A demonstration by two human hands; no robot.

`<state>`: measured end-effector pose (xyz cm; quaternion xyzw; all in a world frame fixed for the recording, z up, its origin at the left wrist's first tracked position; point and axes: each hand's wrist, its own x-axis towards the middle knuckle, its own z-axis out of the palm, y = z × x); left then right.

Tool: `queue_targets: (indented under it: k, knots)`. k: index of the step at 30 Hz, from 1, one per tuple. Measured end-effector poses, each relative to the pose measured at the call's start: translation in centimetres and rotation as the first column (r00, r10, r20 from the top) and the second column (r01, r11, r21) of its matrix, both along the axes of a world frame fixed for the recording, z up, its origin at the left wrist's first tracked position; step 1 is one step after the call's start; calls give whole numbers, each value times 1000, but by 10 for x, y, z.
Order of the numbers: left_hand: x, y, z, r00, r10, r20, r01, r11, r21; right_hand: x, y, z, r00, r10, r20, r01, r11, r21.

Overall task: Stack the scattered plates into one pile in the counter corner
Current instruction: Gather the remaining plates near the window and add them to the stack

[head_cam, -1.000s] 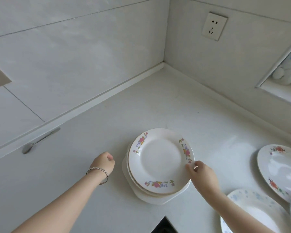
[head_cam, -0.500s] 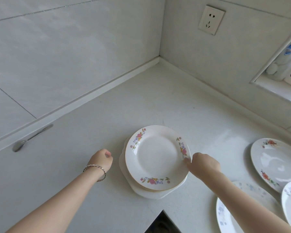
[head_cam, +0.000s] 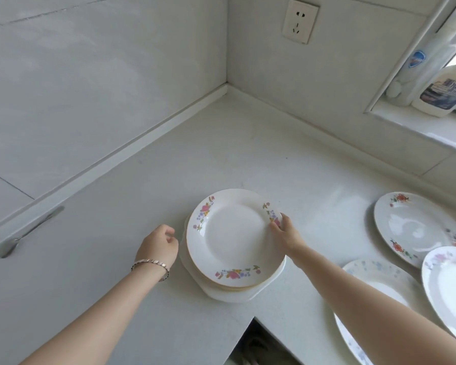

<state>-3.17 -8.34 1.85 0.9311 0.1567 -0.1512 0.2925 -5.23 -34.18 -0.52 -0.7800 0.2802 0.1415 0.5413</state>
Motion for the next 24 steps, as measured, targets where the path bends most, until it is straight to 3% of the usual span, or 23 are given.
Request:
queue_targets:
  k: [3,6,11,16,19,21,24]
  knots:
    - [5,-25,19,977,-140,162,136,990,36,-7,-13,5,992,100,-74,-109,986,-123]
    - [10,-64,32,915,-313,255,317,948,27,-30,-36,8,986,99,-132,-129,962,-243]
    - [-2,-150,37,766,-635,99,640,768,-25,-91,-93,19,971,17,-237,-87,954,-288]
    - [-35,-235,24,627,-779,16,779,625,-55,-169,-161,29,940,-197,-277,93,933,-348]
    - [-58,-277,13,557,-830,-30,829,558,-35,-214,-205,25,884,-371,-285,213,861,-462]
    - [-66,-291,4,544,-837,-55,838,545,-3,-232,-228,23,807,-529,-262,344,783,-519]
    - [-82,-319,-6,556,-825,-103,831,556,36,-263,-272,5,647,-717,-257,569,680,-463]
